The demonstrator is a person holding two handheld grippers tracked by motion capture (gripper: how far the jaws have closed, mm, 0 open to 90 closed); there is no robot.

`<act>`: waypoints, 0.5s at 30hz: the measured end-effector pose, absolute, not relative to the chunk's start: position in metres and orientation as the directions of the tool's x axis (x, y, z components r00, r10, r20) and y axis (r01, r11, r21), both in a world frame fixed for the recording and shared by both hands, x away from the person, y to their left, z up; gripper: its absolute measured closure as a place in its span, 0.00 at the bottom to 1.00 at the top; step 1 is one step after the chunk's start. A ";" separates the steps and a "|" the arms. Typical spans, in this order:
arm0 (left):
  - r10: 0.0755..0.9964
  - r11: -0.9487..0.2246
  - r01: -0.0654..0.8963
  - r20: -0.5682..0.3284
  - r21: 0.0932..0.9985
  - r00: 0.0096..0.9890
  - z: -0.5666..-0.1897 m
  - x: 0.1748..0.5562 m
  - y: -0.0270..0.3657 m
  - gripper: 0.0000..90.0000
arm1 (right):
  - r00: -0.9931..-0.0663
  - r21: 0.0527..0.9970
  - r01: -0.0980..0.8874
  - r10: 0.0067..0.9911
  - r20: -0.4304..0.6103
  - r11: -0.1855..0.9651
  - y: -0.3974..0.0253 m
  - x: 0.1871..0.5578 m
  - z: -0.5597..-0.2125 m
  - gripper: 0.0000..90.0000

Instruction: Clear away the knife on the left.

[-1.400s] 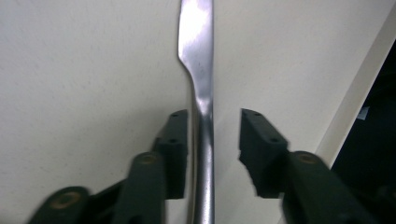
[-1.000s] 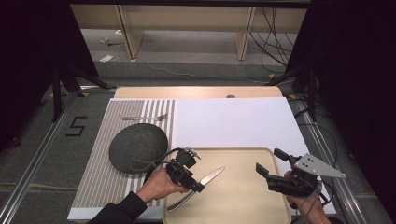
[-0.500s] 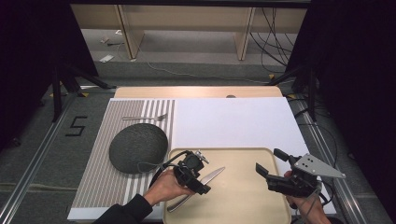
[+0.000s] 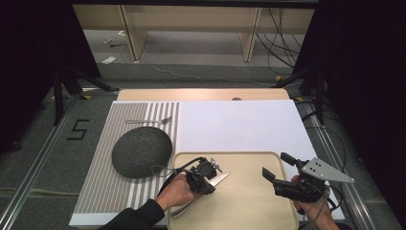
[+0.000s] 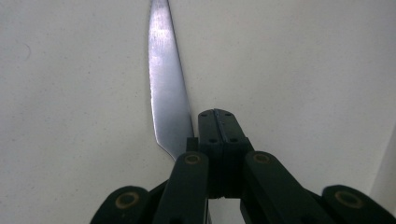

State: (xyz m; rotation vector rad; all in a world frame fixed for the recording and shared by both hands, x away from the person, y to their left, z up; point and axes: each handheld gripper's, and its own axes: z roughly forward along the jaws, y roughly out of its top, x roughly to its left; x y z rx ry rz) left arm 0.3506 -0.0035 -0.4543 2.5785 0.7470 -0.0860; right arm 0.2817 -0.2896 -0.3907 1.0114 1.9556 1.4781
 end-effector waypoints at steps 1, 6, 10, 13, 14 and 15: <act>0.495 -0.755 0.522 -0.177 0.397 0.851 -0.456 0.351 -0.005 0.99 | -0.609 0.953 0.267 0.791 0.053 0.142 -0.290 0.282 -0.391 0.20; 0.507 -0.757 0.532 -0.172 0.381 0.845 -0.459 0.352 -0.007 0.99 | -0.609 0.953 0.267 0.791 0.053 0.142 -0.290 0.282 -0.391 0.20; 0.517 -0.753 0.538 -0.163 0.380 0.840 -0.459 0.354 -0.005 0.99 | -0.609 0.953 0.268 0.792 0.052 0.144 -0.290 0.282 -0.391 0.20; 0.530 -0.750 0.546 -0.156 0.372 0.834 -0.459 0.356 -0.004 0.99 | -0.607 0.951 0.273 0.793 0.056 0.142 -0.289 0.281 -0.391 0.20; 0.533 -0.751 0.549 -0.153 0.368 0.832 -0.460 0.356 -0.003 0.99 | -0.607 0.951 0.273 0.793 0.056 0.142 -0.289 0.281 -0.391 0.20; 0.535 -0.748 0.554 -0.161 0.367 0.829 -0.460 0.357 -0.002 0.99 | -0.609 0.953 0.267 0.792 0.052 0.143 -0.290 0.282 -0.391 0.20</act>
